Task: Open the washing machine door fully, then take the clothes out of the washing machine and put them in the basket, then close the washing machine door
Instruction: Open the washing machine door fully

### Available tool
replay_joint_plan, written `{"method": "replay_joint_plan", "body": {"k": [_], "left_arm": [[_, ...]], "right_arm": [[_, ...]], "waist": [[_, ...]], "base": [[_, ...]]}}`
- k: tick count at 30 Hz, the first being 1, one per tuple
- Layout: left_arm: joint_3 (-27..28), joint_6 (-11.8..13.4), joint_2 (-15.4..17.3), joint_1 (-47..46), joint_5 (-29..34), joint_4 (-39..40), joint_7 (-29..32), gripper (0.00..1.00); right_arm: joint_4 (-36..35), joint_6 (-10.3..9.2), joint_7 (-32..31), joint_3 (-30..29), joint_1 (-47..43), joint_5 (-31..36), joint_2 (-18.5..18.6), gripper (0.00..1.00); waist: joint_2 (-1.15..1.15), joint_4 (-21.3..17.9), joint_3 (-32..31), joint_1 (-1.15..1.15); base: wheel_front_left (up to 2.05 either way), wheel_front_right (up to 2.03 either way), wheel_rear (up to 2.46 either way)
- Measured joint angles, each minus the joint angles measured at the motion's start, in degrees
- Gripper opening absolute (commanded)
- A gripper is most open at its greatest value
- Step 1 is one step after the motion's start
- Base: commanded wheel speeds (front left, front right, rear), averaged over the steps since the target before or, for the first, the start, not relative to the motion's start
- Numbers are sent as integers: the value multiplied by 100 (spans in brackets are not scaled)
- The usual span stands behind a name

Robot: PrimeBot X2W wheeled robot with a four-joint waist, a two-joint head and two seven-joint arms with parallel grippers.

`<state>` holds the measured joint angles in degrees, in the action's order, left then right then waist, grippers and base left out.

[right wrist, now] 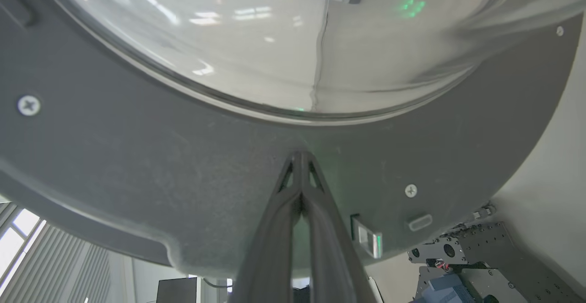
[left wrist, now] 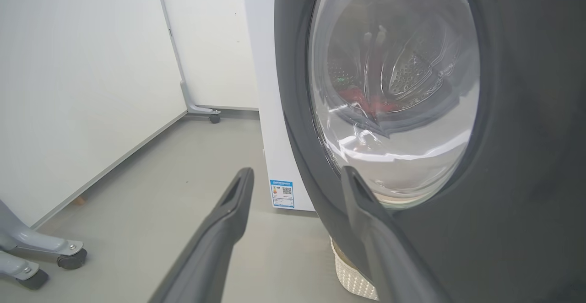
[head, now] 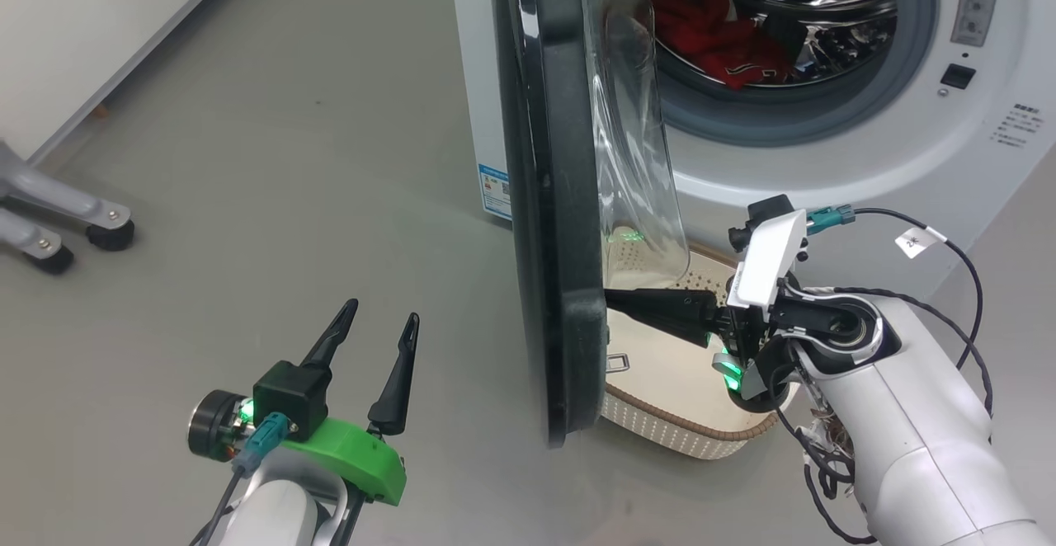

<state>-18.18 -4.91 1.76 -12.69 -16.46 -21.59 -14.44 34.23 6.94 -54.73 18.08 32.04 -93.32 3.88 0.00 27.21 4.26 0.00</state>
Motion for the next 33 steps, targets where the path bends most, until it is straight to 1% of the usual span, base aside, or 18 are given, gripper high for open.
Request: {"method": "replay_joint_plan", "body": {"k": [5, 6, 10, 18, 26, 33], "left_arm": [[-5, 0, 5, 10, 0, 0, 0, 100], [0, 0, 7, 13, 0, 1, 0, 100], [18, 0, 13, 64, 0, 9, 0, 100], [25, 0, 13, 91, 1, 15, 0, 100], [48, 0, 13, 93, 41, 15, 0, 100], [107, 1, 13, 102, 42, 15, 0, 100]], "right_arm": [[-97, 0, 67, 256, -91, -236, 1, 0], [-151, 0, 107, 405, -97, -346, 1, 0], [-271, 0, 169, 706, -98, -545, -13, 0], [-380, 1, 390, 1010, -99, -702, -7, 0], [-376, 1, 613, 1126, -99, -709, -10, 0], [-363, 1, 878, 984, -166, -706, -27, 0]], "waist": [[0, 118, -43, 0], [0, 160, -57, 0], [0, 203, -78, 0], [0, 273, -78, 0], [0, 308, -85, 0], [0, 278, -113, 0]], "base": [[0, 0, 0], [0, 0, 0], [0, 0, 0], [0, 0, 0], [0, 0, 0], [0, 0, 0]]}}
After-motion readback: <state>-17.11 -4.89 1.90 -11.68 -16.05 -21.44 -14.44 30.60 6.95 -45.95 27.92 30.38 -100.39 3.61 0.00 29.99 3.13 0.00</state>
